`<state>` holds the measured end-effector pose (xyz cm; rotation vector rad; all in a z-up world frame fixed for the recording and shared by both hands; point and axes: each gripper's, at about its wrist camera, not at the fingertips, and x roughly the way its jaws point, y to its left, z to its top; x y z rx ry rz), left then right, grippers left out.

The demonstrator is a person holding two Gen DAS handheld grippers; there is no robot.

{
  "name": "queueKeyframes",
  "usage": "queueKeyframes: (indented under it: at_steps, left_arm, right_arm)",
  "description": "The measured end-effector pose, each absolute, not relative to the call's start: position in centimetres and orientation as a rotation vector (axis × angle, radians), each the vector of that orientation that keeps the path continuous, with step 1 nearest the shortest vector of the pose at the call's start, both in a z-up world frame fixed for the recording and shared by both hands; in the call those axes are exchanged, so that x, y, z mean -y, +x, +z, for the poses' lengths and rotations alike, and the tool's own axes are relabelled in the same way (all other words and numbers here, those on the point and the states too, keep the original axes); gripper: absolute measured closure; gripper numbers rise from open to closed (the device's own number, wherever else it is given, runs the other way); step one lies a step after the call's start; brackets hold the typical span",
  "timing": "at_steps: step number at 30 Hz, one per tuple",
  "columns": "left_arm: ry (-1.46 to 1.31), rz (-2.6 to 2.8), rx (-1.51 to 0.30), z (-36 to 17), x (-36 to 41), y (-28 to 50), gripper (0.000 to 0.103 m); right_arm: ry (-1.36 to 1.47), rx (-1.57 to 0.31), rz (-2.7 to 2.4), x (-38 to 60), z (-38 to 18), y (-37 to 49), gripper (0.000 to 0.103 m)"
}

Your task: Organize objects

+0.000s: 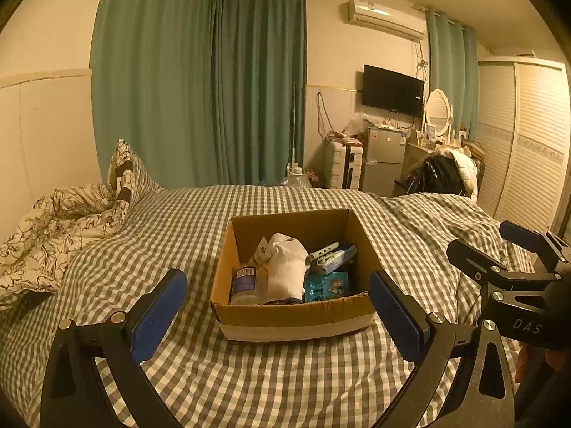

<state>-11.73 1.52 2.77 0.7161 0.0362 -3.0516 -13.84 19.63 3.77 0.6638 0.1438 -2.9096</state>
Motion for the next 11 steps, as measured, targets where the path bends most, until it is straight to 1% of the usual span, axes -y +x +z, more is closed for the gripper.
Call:
queueKeyframes:
  at_steps: [11]
  left_arm:
    - [0.708,-3.052,-0.047,2.78,-1.30,-11.71,0.000]
  right_arm:
    - [0.675,-0.147,-2.905,-19.53,3.56,-14.05,0.000]
